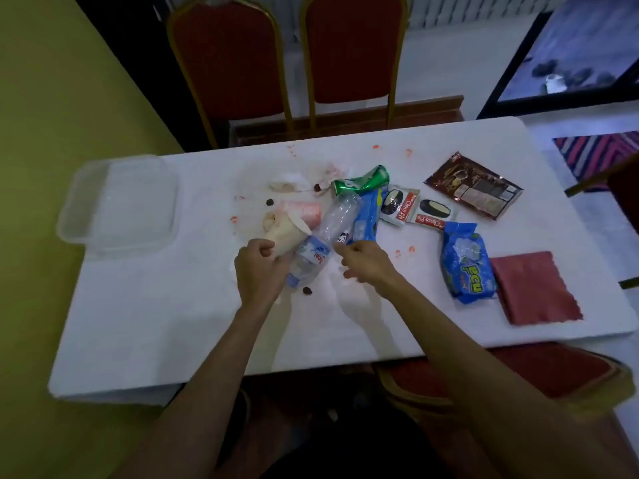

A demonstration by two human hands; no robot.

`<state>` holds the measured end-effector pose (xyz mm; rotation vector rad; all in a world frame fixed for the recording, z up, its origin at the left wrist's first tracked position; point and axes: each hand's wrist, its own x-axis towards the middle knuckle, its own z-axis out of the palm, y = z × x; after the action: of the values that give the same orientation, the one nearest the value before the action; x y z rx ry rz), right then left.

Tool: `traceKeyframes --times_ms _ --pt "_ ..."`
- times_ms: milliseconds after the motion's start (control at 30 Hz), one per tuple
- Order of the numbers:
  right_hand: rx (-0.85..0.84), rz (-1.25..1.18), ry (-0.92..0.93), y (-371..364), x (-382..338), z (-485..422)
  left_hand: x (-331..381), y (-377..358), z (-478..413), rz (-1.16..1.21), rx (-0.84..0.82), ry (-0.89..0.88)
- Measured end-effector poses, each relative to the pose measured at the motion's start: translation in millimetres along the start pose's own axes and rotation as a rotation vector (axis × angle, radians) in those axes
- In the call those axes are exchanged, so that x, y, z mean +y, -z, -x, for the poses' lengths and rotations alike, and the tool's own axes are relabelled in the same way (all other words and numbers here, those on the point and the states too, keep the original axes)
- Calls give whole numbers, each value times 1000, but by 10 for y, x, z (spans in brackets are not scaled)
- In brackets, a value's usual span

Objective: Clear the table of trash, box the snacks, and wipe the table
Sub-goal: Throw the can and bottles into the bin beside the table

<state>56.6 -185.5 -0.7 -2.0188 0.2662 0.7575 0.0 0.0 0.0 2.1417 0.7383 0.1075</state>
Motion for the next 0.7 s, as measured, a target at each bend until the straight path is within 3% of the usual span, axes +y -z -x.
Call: traceKeyframes --times_ms 200,700 --pt "36 -129 -123 -240 -177 -360 287 -93 -311 -83 96 -134" --pt "76 -225 -126 -375 -70 -756 916 -775 -1177 -93 -125 -255"
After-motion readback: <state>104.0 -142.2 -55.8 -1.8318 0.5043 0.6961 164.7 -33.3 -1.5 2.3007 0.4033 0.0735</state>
